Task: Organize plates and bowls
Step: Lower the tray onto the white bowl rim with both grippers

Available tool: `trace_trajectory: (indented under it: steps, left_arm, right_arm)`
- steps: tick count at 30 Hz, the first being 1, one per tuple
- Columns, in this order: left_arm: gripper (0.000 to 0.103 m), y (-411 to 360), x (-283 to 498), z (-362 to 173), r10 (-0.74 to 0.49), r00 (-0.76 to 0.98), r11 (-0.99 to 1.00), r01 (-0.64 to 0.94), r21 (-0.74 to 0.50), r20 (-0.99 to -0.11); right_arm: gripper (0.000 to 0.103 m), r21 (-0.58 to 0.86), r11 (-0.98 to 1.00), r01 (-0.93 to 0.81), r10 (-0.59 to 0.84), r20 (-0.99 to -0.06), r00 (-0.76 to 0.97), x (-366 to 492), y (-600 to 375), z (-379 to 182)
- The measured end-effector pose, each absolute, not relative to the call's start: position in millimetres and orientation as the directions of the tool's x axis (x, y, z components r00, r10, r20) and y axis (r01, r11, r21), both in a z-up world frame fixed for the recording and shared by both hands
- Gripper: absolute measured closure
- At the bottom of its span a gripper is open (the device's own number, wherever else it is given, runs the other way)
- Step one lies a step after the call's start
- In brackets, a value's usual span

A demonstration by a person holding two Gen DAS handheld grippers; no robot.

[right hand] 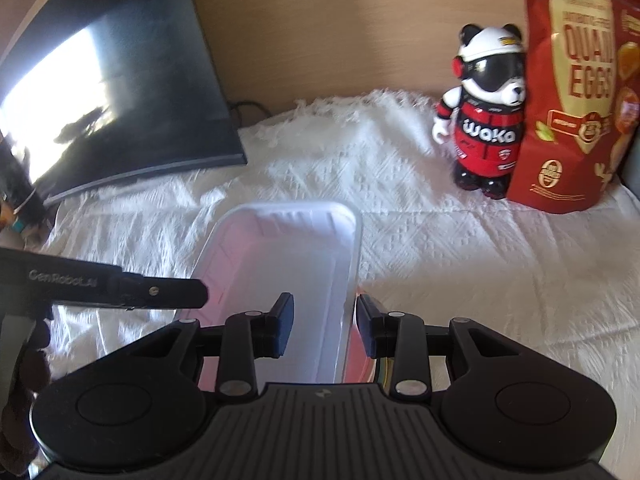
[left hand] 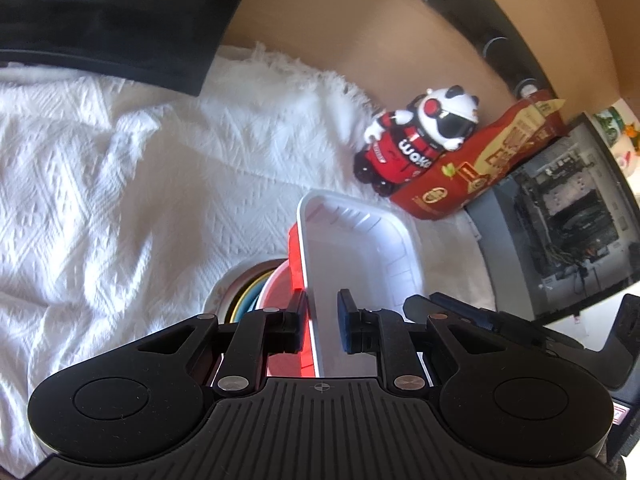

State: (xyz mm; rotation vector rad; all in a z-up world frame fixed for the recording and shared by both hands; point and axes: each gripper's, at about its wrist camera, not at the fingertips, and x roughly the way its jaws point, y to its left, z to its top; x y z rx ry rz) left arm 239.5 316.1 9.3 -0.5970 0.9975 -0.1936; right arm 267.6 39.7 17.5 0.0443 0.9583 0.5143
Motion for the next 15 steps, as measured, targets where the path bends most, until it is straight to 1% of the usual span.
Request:
trace_trajectory:
  steps: [6, 11, 15]
  left_arm:
    - [0.084, 317.1, 247.9, 8.3, -0.446, 0.524, 0.834, -0.051, -0.549, -0.726]
    - [0.084, 318.4, 245.2, 8.1, -0.439, 0.514, 0.843, -0.050, -0.536, -0.737]
    - [0.084, 321.0, 239.3, 9.1, -0.432, 0.509, 0.842, -0.068, -0.536, -0.744]
  right_arm:
    - [0.066, 0.242, 0.908, -0.341, 0.394, -0.768, 0.505, 261.2, 44.9, 20.0]
    - [0.066, 0.208, 0.924, -0.322, 0.356, -0.777, 0.520, 258.0, 54.8, 20.8]
    - [0.064, 0.196, 0.920, -0.340, 0.358, -0.773, 0.524, 251.7, 60.0, 23.7]
